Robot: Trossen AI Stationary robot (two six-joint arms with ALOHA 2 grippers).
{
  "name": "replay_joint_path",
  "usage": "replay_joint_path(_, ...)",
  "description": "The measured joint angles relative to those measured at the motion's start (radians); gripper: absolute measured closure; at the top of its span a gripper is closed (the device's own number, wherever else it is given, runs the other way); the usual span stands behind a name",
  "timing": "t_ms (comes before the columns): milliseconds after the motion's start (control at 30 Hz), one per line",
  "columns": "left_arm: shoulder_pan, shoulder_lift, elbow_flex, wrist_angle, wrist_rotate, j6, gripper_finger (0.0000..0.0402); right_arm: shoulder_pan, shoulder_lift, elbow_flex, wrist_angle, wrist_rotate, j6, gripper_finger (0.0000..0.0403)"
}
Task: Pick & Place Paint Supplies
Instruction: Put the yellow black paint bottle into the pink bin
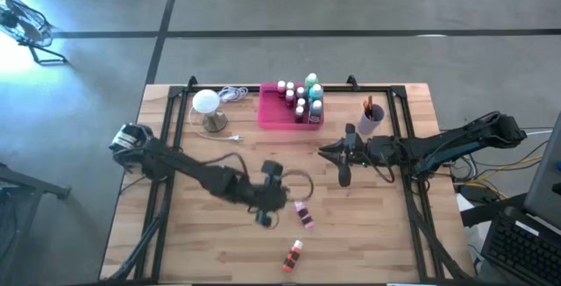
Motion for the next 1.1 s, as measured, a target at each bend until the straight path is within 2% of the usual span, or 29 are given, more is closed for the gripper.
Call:
replay_joint_path(167,0.106,-0.030,0.022,0.013,-0.011,0.005,0.0264,0.000,0.000,0.000,-0.001,0.000,-0.004,0.0350)
replay_joint_path(433,0.270,-0.041,0.068,0.066,-0.011,0.028,0.0264,-0.001,0.000,0.000,-0.008,0.005,-0.008,0.0329)
replay_joint_path(567,0.349,-0.041,0.068,0.069,-0.006,0.051,0.0264,0.000,-0.022,0.000,-0.064,0.090,-0.008,0.0324)
replay_joint_path(733,0.456,-0.041,0.067,0.072,0.086,0.073,0.0264,-0.001,-0.075,0.000,-0.175,0.182,0.017,0.0334)
replay_joint_path(900,0.579,-0.041,0.067,0.076,0.189,0.074,0.0264,-0.001,-0.093,-0.002,-0.175,0.187,-0.009,0.0345)
replay_joint_path(1100,0.730,-0.041,0.067,0.088,0.244,0.088,0.0264,-0.003,-0.091,-0.003,-0.173,0.199,-0.100,0.0341)
